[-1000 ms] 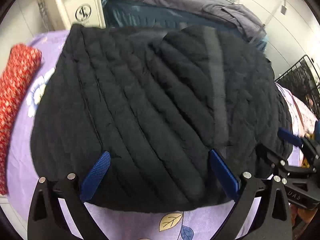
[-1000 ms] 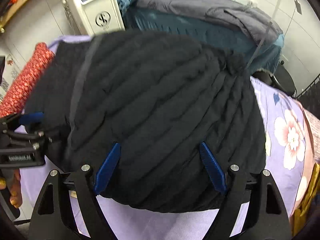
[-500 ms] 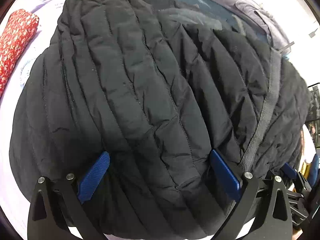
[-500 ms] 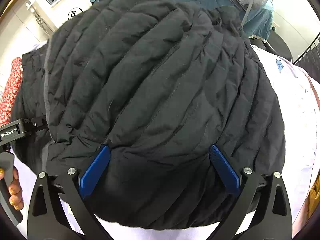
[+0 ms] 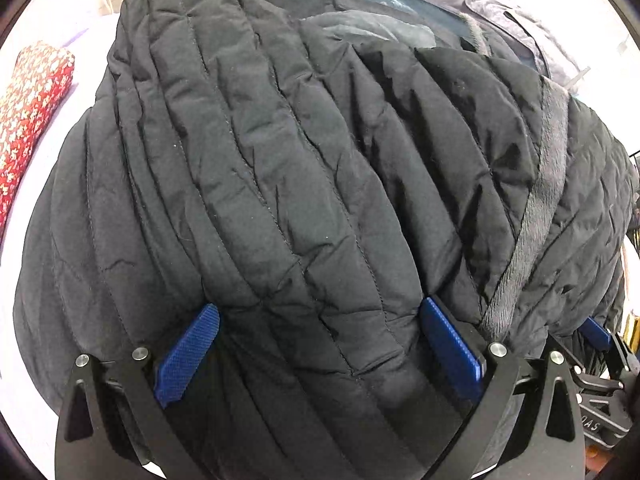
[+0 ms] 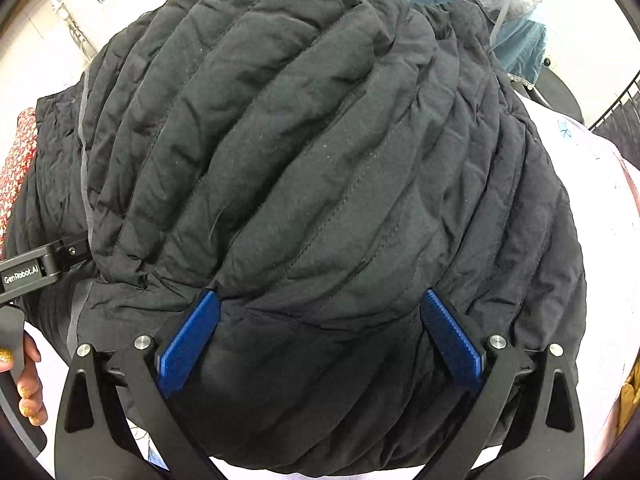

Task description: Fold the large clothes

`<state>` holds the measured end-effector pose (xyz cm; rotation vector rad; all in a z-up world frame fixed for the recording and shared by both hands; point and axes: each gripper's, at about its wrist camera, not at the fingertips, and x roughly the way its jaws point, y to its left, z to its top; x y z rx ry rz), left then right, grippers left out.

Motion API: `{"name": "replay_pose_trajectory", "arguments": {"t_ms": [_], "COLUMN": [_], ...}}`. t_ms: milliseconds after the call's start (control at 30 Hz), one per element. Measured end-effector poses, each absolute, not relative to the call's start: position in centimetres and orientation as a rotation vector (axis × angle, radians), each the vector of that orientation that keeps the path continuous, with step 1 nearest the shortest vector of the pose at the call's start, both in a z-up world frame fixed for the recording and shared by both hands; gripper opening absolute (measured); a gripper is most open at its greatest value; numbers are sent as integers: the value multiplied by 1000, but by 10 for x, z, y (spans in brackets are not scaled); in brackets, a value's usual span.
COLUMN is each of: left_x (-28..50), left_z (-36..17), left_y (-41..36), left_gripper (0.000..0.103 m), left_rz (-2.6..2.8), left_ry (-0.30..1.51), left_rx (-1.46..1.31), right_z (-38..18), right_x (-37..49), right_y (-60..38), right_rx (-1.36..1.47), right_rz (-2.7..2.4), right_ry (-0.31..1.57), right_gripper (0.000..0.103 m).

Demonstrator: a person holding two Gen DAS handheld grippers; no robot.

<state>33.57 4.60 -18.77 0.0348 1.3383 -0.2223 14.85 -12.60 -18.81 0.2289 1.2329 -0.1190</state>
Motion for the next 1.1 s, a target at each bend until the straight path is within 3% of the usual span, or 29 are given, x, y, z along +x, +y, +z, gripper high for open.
{"name": "replay_pose_trajectory", "arguments": {"t_ms": [433,833,1100], "left_x": [281,298,327], "left_z": [-157,-114,-149], "left_y": [59,136,197], "left_gripper": [97,97,97], "left_rz": [-317,-174,-178], "left_ry": [1260,1143,1297], "left_rx": [35,64,-98], "right_z": [-176,-128,-138], "right_x": [143,109,127], "right_y": [-148,-202,-263], "right_rx": [270,380,466], "right_rz": [-43,-76,-123], "right_ry": [1284,1092,1119], "right_gripper": [98,98,98]}}
